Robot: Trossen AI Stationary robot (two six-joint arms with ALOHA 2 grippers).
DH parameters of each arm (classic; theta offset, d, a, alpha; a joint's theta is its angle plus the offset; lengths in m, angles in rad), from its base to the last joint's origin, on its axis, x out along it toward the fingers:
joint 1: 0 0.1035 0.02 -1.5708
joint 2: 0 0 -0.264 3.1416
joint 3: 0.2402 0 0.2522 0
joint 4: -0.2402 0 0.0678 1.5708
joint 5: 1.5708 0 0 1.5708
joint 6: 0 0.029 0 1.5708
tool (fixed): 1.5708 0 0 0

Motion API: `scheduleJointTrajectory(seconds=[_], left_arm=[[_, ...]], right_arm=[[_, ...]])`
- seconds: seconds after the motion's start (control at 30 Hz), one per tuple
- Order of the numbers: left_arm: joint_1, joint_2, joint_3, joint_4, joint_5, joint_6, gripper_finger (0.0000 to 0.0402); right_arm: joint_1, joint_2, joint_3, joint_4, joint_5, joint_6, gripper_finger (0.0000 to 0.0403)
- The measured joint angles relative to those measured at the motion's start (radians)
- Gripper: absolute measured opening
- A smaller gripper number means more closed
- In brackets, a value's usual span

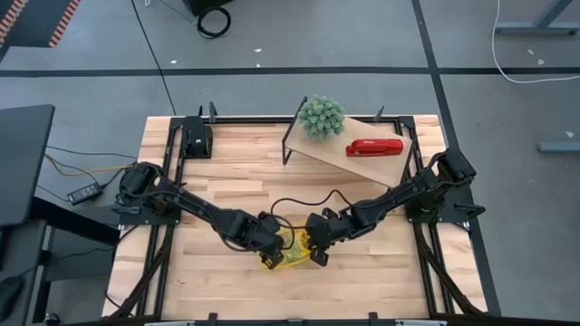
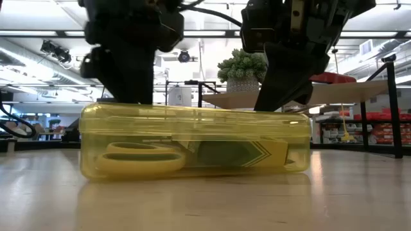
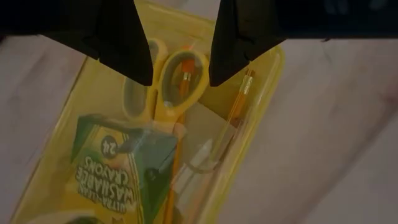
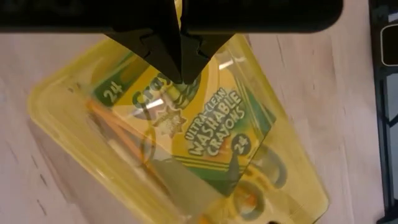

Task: Pack school essentials
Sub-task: Close the supply box

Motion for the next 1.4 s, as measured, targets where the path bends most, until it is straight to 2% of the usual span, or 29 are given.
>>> scheduleJointTrajectory(seconds=[0.3, 0.57, 0.9, 1.4], left_arm=[[0.095, 0.001, -0.001, 0.0, 0.0, 0.154, 0.0172], [0.173, 0.001, -0.002, -0.018, 0.026, 0.253, 0.0172], [0.228, 0.001, -0.002, -0.07, 0.053, 0.345, 0.0172], [0.297, 0.001, -0.001, -0.072, 0.09, 0.423, 0.0172]], right_arm=[[0.021, 0.002, 0.0, -0.002, 0.028, 0.037, 0.0006], [-0.028, 0.002, 0.0, -0.002, 0.058, 0.044, 0.0006], [-0.113, 0.002, 0.0, -0.004, 0.072, 0.032, 0.0006], [-0.133, 0.002, 0.0, -0.03, 0.081, 0.006, 0.0006]])
